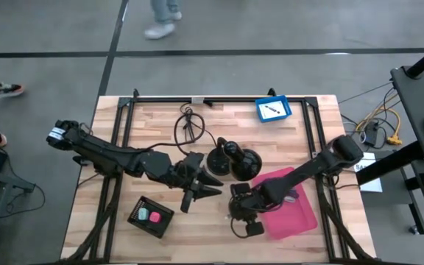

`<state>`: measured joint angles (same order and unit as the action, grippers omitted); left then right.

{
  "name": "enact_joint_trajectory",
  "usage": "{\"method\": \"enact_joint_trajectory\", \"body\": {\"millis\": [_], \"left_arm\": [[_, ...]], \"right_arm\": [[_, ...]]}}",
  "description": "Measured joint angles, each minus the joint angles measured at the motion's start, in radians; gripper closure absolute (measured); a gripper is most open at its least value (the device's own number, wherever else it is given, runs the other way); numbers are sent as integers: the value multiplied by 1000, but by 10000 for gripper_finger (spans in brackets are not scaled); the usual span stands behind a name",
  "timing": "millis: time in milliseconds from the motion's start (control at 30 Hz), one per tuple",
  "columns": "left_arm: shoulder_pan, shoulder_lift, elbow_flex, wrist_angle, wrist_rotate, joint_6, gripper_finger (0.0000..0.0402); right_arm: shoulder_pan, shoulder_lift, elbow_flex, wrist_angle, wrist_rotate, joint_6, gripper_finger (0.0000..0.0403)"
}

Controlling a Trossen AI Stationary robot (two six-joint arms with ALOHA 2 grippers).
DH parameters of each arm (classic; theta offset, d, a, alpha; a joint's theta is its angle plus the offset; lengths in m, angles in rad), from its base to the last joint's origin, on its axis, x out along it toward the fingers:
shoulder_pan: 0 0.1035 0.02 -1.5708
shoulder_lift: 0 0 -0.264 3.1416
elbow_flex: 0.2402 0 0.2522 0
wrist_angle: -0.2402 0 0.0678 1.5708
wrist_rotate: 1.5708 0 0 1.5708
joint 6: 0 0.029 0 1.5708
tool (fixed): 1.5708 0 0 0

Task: Pick and place items into bin
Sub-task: Put the black charger cable into the pink bin

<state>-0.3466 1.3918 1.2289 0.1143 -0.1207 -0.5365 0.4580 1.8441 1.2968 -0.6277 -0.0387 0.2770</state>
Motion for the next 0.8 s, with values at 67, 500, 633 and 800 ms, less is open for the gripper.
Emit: {"method": "enact_joint_trajectory", "body": {"millis": [67,500,633,800], "left_arm": [[1,-2,0,1,-2,0,288],[2,-29,0,2,-19,2,288],[2,-37,0,6,-19,2,288],[2,-39,0,2,-19,2,288]], "right_arm": [[0,-16,21,-53,-1,0,375],[30,-115,59,-289,-77,11,375],[45,-129,46,-362,-77,18,375],[75,-139,24,-463,-75,34,375]]}}
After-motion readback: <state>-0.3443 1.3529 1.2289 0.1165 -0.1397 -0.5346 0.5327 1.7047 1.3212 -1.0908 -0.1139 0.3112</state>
